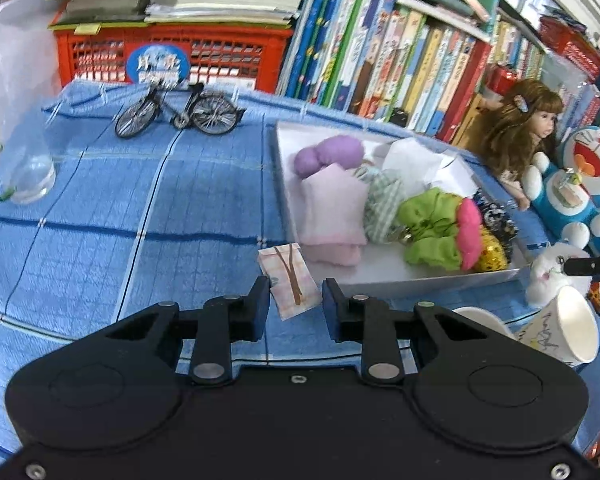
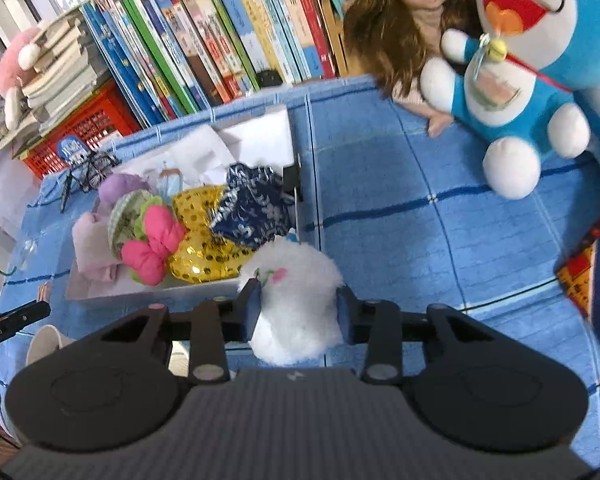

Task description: Organize soft objects

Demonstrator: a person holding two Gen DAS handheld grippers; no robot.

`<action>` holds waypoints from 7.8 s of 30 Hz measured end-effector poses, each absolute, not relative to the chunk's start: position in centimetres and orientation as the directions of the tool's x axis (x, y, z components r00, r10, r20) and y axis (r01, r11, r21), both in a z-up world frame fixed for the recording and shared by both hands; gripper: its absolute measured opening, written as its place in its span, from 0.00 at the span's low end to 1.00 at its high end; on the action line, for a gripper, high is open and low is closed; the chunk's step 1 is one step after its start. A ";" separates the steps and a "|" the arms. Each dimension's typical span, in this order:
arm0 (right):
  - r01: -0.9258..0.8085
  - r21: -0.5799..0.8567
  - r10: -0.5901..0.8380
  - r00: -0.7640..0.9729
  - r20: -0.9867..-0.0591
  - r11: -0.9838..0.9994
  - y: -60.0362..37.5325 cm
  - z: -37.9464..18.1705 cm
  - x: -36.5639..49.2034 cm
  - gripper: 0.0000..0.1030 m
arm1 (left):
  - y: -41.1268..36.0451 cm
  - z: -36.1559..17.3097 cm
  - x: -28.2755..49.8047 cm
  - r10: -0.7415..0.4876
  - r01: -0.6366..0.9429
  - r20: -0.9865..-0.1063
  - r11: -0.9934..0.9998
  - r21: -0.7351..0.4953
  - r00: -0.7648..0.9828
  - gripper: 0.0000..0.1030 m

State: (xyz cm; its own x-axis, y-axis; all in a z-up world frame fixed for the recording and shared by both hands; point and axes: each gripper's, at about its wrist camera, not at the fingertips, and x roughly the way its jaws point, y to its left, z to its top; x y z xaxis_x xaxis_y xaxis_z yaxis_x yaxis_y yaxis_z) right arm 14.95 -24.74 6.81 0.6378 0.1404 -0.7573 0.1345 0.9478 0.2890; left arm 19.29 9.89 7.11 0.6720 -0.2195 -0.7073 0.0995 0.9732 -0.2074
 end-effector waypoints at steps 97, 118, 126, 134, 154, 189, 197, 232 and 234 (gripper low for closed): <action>-0.090 0.059 0.108 0.844 -0.525 0.994 -10.8 13.7 14.1 0.82 | 4.2 12.7 17.7 -0.252 0.237 -0.563 0.966 -0.101 0.787 0.85; -0.036 -0.023 0.027 0.957 -0.288 0.999 -12.0 8.6 -1.2 0.92 | 1.9 9.1 2.6 -0.204 0.205 -0.424 0.978 -0.044 0.883 0.92; -0.011 -0.029 0.003 0.959 -0.282 1.000 -12.0 5.3 -3.9 0.93 | 1.2 5.5 0.9 -0.147 0.162 -0.470 0.987 -0.009 0.871 0.92; 0.005 -0.062 -0.025 0.946 -0.324 0.998 -11.5 2.3 -4.3 0.95 | 1.1 2.4 1.0 -0.100 0.111 -0.514 0.994 -0.010 0.852 0.92; 0.027 -0.097 -0.066 0.904 -0.423 0.995 -10.6 -2.4 -3.1 0.96 | 1.0 -1.5 2.3 -0.057 0.063 -0.571 0.998 -0.009 0.819 0.97; 0.023 -0.054 -0.047 0.854 -0.518 0.998 -11.1 -4.1 -1.9 1.00 | 0.6 -2.0 2.9 -0.018 0.031 -0.570 0.999 0.014 0.821 1.00; 0.023 -0.051 -0.046 0.854 -0.519 0.998 -11.0 -4.1 -1.8 1.00 | 0.6 -2.0 2.9 -0.015 0.029 -0.570 0.999 0.015 0.821 1.00; 0.020 -0.049 -0.043 0.852 -0.523 0.999 -10.9 -4.2 -1.8 1.00 | 0.5 -2.0 2.9 -0.017 0.032 -0.574 0.999 0.017 0.819 1.00; 0.020 -0.049 -0.043 0.851 -0.523 0.999 -11.0 -4.2 -1.8 1.00 | 0.6 -2.0 2.9 -0.017 0.032 -0.574 0.999 0.017 0.819 1.00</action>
